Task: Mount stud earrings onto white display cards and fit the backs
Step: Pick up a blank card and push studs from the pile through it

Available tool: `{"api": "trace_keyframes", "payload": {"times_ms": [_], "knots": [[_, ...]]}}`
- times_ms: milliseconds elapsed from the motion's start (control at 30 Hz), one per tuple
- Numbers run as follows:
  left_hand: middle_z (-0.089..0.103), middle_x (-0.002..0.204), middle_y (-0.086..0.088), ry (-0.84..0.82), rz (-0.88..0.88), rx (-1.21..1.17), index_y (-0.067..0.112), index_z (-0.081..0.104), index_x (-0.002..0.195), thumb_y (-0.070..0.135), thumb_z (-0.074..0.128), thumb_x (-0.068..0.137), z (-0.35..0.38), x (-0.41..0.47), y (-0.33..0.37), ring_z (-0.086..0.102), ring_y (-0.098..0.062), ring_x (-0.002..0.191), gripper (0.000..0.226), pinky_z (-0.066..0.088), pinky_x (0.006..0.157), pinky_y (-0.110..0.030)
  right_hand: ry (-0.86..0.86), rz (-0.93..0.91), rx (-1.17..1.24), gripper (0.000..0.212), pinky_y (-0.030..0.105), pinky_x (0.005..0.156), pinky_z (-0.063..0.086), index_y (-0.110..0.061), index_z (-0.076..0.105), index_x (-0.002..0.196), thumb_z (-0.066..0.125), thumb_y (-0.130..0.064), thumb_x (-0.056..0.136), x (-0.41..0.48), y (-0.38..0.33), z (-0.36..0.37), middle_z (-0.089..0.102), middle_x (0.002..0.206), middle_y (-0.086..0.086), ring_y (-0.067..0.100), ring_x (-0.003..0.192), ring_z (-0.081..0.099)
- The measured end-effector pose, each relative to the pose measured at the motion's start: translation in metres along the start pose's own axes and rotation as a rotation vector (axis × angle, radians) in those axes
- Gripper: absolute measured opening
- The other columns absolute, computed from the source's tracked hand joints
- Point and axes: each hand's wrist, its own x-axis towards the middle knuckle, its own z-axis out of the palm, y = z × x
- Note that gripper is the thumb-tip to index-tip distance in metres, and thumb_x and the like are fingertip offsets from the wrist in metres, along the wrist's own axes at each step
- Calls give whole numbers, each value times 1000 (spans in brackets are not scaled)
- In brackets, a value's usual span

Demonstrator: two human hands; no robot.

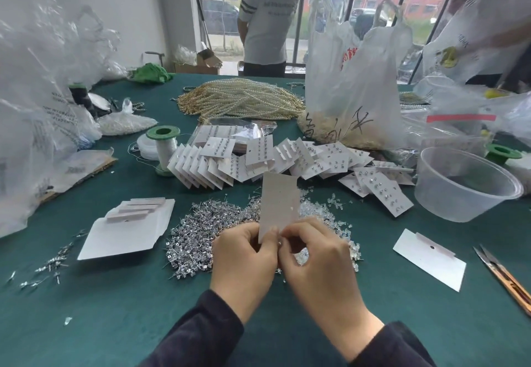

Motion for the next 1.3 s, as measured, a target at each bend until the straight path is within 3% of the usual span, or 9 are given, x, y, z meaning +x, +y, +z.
{"api": "trace_keyframes", "payload": {"times_ms": [267, 467, 533, 600, 667, 800, 900, 1100, 1300], "knots": [[63, 59, -21, -37, 41, 40, -1, 64, 62, 24, 62, 78, 0, -1, -2, 59, -37, 59, 30, 52, 57, -48, -26, -19, 9, 8, 22, 60, 45, -8, 65, 70, 64, 0, 71, 0, 4, -2, 61, 70, -1, 10, 61, 55], [73, 79, 1, -589, -314, -439, 27, 75, 81, 61, 65, 67, -21, 16, 7, 62, -9, 67, 37, 47, 54, -19, 29, -29, 22, 11, 6, 69, 37, -11, 63, 72, 67, -1, 73, 15, 13, -28, 60, 75, -7, 3, 74, 52], [71, 80, 2, -470, -185, -215, 24, 73, 91, 67, 55, 70, -29, 24, -2, 59, -2, 66, 51, 44, 56, -13, 31, 43, 97, 20, 7, 70, 37, -15, 63, 73, 69, 4, 75, 17, 17, -33, 61, 79, -10, 2, 77, 54], [64, 88, 8, -246, 126, 426, 24, 67, 103, 57, 56, 77, -35, 29, -14, 53, 1, 77, 44, 41, 71, -11, 18, 178, 261, 21, 11, 72, 41, -17, 63, 74, 66, 3, 78, 19, 17, -35, 63, 84, -10, 2, 81, 57], [54, 97, 8, -258, 235, 739, 25, 64, 108, 48, 61, 79, -36, 28, -18, 47, -8, 96, 37, 36, 88, -20, 23, 371, 554, 20, 15, 72, 46, -17, 64, 76, 61, 1, 83, 22, 17, -38, 66, 84, -10, 6, 81, 60], [51, 92, 6, -265, 226, 678, 21, 68, 91, 33, 62, 83, -25, 25, -17, 47, -12, 98, 16, 32, 86, -19, -71, 743, 1053, 11, 33, 67, 47, -17, 69, 80, 60, -17, 75, 25, 17, -43, 71, 90, 7, 20, 76, 60], [56, 84, 6, -167, 234, 620, 19, 70, 81, 31, 66, 80, -26, 28, -15, 49, -10, 84, 13, 33, 77, -18, -146, 893, 1220, 35, 33, 66, 55, -5, 61, 106, 56, -20, 75, 27, 18, -44, 71, 97, 16, 22, 77, 66], [62, 67, 6, -120, 254, 505, 14, 73, 72, 29, 65, 82, -29, 29, -10, 45, -2, 57, 20, 38, 66, -19, -209, 973, 1290, 33, 34, 63, 56, 1, 59, 112, 51, -14, 83, 26, 21, -40, 70, 96, 15, 21, 72, 67], [37, 53, 9, -126, 360, 379, 19, 40, 58, 20, 44, 89, -24, 21, 3, 35, -4, 51, 31, 29, 53, -13, -221, 974, 1233, 25, 31, 58, 53, -8, 65, 94, 60, -14, 71, 24, 20, -34, 69, 77, 7, 19, 61, 64]]}}
